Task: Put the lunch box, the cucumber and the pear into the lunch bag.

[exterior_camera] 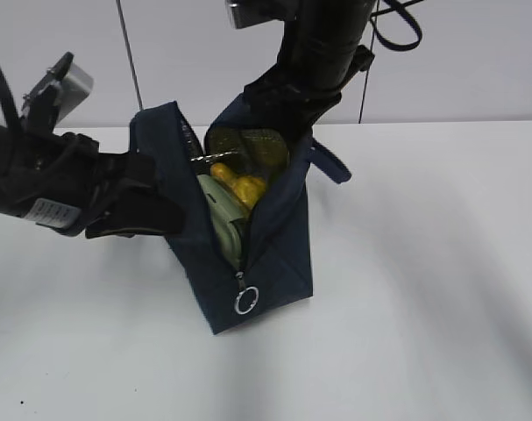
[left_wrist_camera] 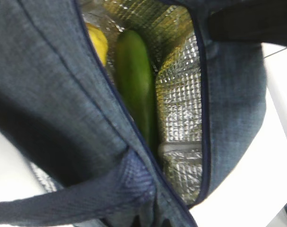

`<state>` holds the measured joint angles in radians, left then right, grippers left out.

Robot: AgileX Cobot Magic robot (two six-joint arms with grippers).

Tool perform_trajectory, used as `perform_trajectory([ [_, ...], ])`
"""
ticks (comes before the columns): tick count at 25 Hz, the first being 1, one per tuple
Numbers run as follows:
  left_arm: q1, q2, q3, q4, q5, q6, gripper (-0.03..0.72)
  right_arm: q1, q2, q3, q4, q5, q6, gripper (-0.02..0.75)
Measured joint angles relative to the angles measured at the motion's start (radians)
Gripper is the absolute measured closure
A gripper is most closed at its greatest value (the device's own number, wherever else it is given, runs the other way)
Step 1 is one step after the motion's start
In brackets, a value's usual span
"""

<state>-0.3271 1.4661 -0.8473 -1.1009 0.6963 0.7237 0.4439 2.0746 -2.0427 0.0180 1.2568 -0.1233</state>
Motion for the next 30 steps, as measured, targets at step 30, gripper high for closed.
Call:
perform_trajectory([
  [30,-0.064,0.111,-0.127,0.039,-0.008,0.002,0.688,-0.04,-0.083,0.201,0.011,-0.008,0.053,0.442],
])
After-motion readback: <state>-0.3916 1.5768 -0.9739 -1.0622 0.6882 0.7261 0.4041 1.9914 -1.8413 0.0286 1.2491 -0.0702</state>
